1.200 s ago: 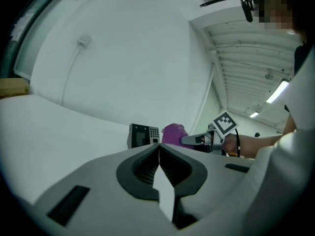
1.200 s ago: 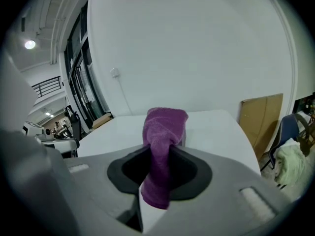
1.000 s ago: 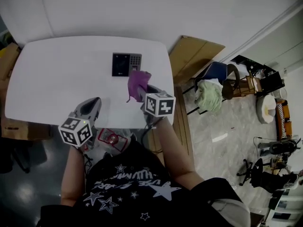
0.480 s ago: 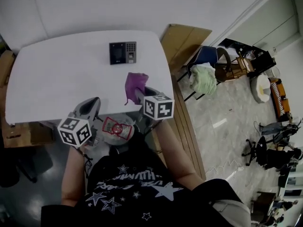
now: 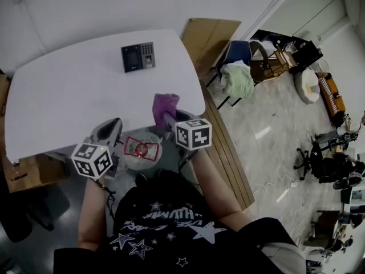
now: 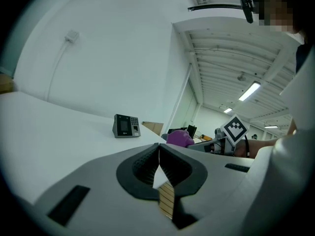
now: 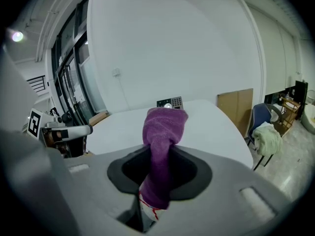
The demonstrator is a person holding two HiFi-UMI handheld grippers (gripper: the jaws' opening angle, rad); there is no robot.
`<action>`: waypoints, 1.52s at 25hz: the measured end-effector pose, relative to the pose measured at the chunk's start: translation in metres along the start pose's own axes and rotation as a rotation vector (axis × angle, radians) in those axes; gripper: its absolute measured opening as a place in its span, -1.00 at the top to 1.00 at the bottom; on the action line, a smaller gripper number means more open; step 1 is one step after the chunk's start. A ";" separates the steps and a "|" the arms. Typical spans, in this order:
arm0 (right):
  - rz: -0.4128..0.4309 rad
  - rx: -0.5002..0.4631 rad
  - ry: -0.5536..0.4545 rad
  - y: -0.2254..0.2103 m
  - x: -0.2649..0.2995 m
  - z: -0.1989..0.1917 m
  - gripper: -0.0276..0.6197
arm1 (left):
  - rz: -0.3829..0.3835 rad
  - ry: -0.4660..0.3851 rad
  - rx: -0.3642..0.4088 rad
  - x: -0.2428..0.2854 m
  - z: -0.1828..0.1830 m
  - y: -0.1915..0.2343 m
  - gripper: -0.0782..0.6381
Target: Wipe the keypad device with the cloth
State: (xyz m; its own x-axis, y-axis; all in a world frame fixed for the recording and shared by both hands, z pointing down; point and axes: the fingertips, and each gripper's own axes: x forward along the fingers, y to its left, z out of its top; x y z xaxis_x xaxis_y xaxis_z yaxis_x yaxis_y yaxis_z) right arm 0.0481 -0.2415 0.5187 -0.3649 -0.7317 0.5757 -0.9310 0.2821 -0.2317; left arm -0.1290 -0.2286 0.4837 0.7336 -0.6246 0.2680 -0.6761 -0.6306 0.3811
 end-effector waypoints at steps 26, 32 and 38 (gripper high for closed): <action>0.197 -0.015 -0.058 0.011 -0.098 -0.046 0.62 | 0.152 -0.044 -0.003 -0.049 -0.046 -0.099 0.76; 0.230 -0.047 -0.063 0.017 -0.136 -0.060 0.62 | 0.181 -0.073 0.003 -0.068 -0.052 -0.134 0.76; 0.249 -0.093 -0.060 0.020 -0.170 -0.080 0.62 | 0.196 -0.096 0.011 -0.084 -0.066 -0.172 0.76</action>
State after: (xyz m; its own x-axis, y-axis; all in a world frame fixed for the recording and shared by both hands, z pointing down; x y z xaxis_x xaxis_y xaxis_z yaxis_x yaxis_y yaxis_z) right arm 0.0911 -0.0617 0.4793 -0.5843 -0.6673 0.4619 -0.8102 0.5119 -0.2855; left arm -0.0698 -0.0366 0.4539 0.5784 -0.7763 0.2506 -0.8062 -0.4973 0.3204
